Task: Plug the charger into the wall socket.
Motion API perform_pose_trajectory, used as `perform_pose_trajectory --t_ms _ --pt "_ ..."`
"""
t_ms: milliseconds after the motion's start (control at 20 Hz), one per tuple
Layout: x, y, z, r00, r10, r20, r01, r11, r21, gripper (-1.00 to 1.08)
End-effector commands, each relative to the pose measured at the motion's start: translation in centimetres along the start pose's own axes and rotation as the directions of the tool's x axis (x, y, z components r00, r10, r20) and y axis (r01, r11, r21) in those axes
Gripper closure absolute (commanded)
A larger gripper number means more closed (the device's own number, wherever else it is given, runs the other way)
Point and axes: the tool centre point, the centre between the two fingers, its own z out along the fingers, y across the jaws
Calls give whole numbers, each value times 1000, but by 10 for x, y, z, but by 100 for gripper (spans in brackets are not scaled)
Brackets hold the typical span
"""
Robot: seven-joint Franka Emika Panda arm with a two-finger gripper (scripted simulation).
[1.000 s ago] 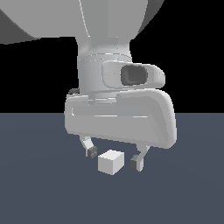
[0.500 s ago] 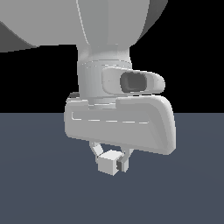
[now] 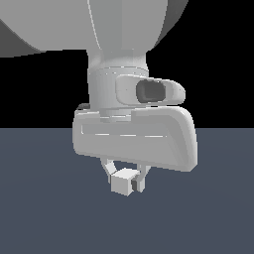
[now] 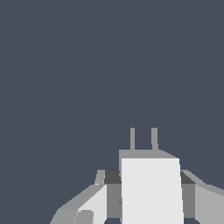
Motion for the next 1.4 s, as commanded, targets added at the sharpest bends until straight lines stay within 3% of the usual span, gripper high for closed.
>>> perform_pose_trajectory --t_ms 0,400,850,1350 --pt "4 -3 -4 1000 -17 -1 17 1000 2 108" --pt "27 -30 -32 989 -148 -4 148 989 17 108" --pt "52 -72 -70 947 -320 -9 320 946 40 108" --pt "56 -86 -79 930 -366 -10 367 929 47 108"
